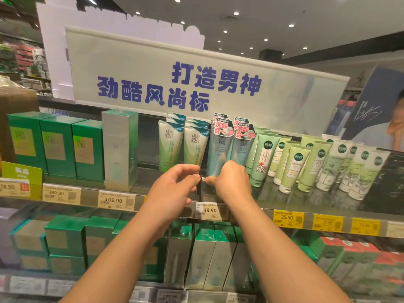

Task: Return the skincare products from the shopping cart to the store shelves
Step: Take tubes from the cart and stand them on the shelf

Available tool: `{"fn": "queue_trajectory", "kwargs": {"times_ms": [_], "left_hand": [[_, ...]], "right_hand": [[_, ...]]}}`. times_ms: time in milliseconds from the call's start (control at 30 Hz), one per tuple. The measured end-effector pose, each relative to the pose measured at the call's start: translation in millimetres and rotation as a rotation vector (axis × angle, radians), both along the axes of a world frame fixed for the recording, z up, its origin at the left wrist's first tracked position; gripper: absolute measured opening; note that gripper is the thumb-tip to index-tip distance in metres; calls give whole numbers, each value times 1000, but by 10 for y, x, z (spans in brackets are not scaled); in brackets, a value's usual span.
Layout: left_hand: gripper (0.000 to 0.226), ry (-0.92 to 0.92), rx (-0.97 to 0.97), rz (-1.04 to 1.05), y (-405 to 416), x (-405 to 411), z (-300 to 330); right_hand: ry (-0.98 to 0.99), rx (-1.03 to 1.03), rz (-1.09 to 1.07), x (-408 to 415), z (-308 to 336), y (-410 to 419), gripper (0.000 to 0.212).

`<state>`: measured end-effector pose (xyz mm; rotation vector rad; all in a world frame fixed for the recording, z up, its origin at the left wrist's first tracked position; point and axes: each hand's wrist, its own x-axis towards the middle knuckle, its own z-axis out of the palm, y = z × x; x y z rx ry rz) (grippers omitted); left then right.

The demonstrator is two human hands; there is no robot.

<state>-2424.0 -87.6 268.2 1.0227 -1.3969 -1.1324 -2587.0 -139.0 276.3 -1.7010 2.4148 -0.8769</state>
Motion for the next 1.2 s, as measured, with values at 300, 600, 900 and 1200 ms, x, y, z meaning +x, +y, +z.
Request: {"fn": "queue_trajectory", "kwargs": {"times_ms": [300, 600, 900, 1200], "left_hand": [[17, -19, -6, -24, 80, -4, -35], [16, 31, 18, -39, 207, -23, -88], [15, 28, 47, -140, 479, -212, -214], [14, 19, 110, -344, 899, -580, -468]], "right_hand": [[-35, 24, 21, -20, 11, 70, 46], [18, -181, 125, -89, -61, 454, 44], [30, -358, 211, -291, -232, 1123, 39], [12, -324, 77, -609, -637, 1933, 51]]}}
